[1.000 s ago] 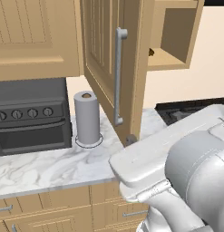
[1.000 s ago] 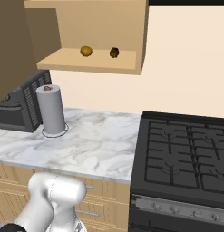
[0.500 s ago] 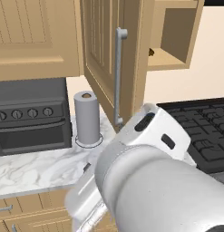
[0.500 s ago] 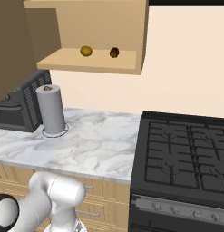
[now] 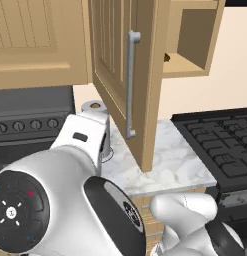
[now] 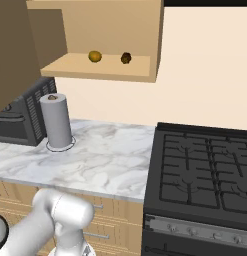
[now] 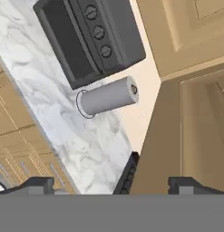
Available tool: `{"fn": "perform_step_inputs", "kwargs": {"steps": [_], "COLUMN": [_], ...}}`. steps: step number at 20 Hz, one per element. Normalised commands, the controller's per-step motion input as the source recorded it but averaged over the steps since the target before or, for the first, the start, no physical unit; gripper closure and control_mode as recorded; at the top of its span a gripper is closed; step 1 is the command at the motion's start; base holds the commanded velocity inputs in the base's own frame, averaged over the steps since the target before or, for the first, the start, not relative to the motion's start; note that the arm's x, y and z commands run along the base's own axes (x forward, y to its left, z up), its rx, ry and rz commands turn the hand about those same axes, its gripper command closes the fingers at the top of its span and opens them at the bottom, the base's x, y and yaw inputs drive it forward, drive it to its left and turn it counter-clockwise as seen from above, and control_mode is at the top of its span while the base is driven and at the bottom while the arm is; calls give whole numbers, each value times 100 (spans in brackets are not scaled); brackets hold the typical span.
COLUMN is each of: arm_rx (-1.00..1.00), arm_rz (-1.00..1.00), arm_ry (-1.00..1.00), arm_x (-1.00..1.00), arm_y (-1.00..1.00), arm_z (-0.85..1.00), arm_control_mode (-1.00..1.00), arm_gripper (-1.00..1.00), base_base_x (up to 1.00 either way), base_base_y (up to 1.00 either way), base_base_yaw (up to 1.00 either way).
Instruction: Pick the orange, sweet potato from the counter and place them in the cabinet. Then close the cabinet.
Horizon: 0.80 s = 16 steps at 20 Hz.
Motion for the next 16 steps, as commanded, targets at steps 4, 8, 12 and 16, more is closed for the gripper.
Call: {"fn": "perform_step_inputs", "kwargs": {"steps": [4,8,12,16], "arm_rx": [-49,-35,-21,-15], "arm_rz": [0,0,0,0], "arm_ry": [-28,-15,0,0], "arm_x": [71,82,93,98], "arm_y": [3,-54,-84,-73], "arm_z": [-19,0,0,-4], "arm_control_mode": [-100,-100,-100,-100], "arm_gripper": [-100,-100,-100,-100], "base_base_x": [0,0,0,0], "base_base_y": [0,0,0,0], "base_base_yaw": [0,0,0,0]}}
